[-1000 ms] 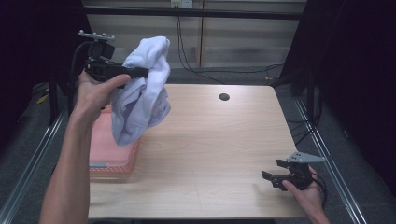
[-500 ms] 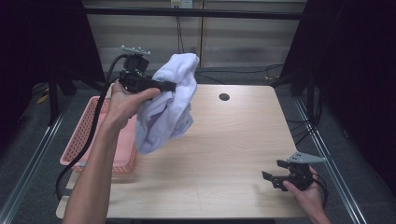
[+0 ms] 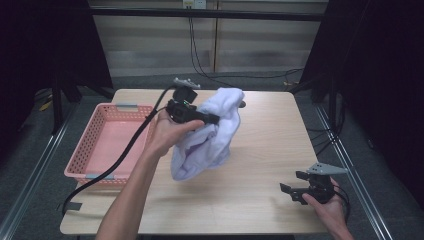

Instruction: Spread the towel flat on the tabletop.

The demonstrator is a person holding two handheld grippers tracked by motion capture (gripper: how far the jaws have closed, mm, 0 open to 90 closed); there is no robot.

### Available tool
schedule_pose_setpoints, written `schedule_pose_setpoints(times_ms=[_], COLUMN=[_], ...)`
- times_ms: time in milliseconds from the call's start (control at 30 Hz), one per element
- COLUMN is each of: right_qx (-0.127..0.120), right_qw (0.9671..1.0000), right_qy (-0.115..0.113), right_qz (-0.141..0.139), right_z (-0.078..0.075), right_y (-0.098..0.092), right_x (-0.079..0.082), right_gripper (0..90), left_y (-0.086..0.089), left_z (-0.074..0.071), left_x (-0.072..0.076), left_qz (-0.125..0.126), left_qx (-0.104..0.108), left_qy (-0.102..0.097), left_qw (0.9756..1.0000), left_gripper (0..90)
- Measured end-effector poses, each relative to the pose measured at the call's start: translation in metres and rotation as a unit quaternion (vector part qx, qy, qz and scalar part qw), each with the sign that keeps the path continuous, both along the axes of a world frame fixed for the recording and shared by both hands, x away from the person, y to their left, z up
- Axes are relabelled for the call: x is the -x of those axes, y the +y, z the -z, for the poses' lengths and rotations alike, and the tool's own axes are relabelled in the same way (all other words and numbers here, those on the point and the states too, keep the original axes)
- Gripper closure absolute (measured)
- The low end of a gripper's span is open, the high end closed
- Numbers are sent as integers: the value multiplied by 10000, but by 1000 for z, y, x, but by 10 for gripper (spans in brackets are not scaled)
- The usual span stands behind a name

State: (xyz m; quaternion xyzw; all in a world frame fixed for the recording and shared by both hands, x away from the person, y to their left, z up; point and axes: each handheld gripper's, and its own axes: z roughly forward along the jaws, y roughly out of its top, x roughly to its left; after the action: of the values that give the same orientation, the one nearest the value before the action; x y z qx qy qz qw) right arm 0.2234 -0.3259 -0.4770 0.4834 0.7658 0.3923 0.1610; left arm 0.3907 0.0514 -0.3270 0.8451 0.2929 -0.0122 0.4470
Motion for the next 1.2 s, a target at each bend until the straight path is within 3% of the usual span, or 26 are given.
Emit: schedule_pose_setpoints(times_ms=[133, 267, 300, 400, 467, 500, 600, 733, 800, 933, 967, 1033, 1100, 1200], right_qx=[49, 57, 61, 68, 54, 62, 70, 74, 52, 16, -10, -22, -52, -64], right_qw=[10000, 9999, 9999, 9999, 9999, 9999, 9999, 9998, 9998, 9999, 9999, 9999, 9999, 9998], right_qy=[-31, -26, -19, -5, 22, 24, 19, 18, 28, 26, 18, 1, -22, -65], right_qz=[-76, -108, -104, -120, -103, -104, -140, -172, -184, -169, -171, -155, -150, -182], right_z=[1, 1, 1, 1, 1, 1, 2, 2, 2, 1, 1, 0, -2, -4], right_y=[0, 1, 1, 1, 1, 1, 3, 6, 7, 8, 8, 8, 9, 12], right_x=[0, 1, 1, 1, 1, 1, 0, -1, -1, -1, -1, -1, -2, -3], right_gripper=[169, 170, 170, 170, 170, 170, 170, 170, 170, 170, 170, 170, 170, 170], left_y=[-18, -34, -37, -43, -47, -48, -50, -45, -41, -24, -20, -16, -9, 0], left_z=[31, 74, 84, 110, 125, 130, 130, 120, 115, 108, 106, 102, 98, 92], left_x=[3, 4, 4, 6, 9, 10, 13, 15, 17, 19, 21, 26, 30, 35], left_qz=[66, 186, 211, 213, 276, 268, 361, 319, 258, 234, 195, 148, 173, 129], left_qx=[-182, -520, -497, -810, -971, -947, -922, -808, -782, -238, -403, -459, -246, -208], left_qy=[61, 184, 209, 265, 224, 187, 103, 130, 98, 178, 112, 20, 14, -18], left_qw=[9998, 9983, 9983, 9961, 9946, 9950, 9950, 9961, 9966, 9993, 9989, 9988, 9995, 9997], left_gripper=[475, 459, 457, 443, 411, 386, 282, 165, 163, 163, 161, 160, 169, 193])
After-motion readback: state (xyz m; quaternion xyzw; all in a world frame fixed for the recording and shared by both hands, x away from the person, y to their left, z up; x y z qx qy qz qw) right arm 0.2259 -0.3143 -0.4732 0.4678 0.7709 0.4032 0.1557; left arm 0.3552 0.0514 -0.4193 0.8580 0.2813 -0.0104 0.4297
